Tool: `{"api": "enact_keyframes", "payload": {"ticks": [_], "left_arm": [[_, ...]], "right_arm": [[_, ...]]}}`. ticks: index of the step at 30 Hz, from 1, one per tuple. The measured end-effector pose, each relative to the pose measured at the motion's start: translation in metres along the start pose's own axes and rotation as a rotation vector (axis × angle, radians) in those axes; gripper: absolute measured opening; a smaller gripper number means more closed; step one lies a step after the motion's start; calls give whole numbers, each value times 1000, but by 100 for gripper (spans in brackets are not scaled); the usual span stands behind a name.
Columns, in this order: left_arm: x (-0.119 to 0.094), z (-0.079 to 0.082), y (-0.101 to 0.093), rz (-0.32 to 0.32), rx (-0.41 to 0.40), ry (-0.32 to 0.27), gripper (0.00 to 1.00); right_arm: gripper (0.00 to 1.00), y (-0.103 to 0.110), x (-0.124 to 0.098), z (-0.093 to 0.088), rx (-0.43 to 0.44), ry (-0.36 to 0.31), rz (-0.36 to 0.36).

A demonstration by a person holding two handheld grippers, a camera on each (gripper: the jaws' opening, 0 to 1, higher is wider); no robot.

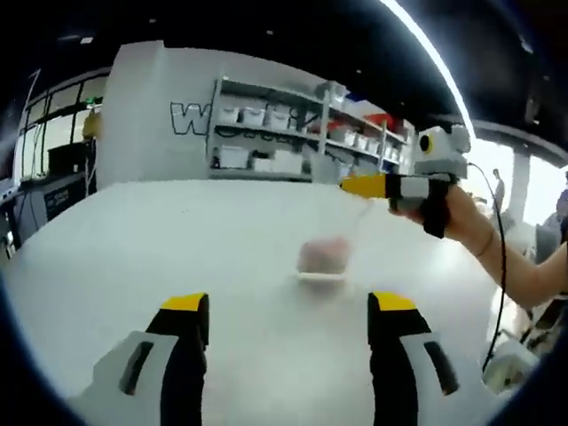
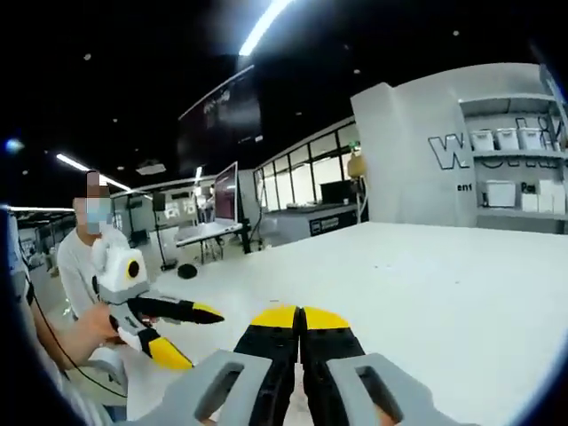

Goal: Open the resealable bag by pulling the two sides of the seal apart until the entire bag opening is separated and visibly accessible.

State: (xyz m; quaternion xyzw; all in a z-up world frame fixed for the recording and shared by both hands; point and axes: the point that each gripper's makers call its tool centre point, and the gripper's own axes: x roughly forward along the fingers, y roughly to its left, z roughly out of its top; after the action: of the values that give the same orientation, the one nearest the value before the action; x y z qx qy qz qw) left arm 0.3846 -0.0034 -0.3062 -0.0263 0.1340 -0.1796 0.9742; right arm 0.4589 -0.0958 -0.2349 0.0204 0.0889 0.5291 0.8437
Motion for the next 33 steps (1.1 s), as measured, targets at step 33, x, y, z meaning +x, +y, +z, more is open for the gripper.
{"api": "enact_keyframes", "payload": {"ticks": [33], "left_arm": [[8,0,22,59,51,18,98]], "right_arm": [[0,-116,66,29,-95,105,-116]]}}
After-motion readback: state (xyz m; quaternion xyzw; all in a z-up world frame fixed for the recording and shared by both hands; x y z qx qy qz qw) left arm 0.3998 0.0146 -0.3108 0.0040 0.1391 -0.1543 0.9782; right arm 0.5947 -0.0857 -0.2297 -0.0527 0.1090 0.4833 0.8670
